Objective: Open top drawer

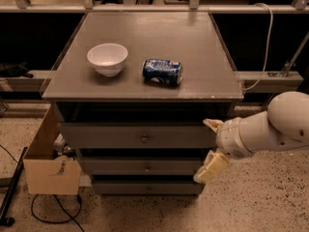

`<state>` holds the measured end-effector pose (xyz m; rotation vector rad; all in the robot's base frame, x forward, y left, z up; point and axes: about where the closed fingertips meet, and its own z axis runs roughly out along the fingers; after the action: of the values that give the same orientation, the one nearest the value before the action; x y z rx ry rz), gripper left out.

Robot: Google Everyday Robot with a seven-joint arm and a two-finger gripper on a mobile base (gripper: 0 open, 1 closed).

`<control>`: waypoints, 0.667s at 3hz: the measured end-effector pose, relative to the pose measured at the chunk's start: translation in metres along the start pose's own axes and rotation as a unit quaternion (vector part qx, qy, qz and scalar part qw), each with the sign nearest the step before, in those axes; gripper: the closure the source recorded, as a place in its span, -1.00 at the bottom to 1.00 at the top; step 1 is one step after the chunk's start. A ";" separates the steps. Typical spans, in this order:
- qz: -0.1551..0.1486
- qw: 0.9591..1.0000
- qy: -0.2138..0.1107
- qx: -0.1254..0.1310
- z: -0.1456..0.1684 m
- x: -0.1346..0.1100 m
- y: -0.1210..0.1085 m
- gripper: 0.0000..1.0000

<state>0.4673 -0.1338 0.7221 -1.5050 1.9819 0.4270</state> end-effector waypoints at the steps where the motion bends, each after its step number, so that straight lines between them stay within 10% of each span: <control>1: 0.008 1.000 -0.014 0.021 0.017 -0.002 -0.013 -1.00; 2: 0.015 0.998 -0.028 0.046 0.031 -0.008 -0.028 -1.00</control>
Offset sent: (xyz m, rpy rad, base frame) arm 0.0649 0.0222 -0.0209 0.0752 -0.1236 -0.1422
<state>0.5038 -0.1181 0.7065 -1.3930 1.9569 0.3812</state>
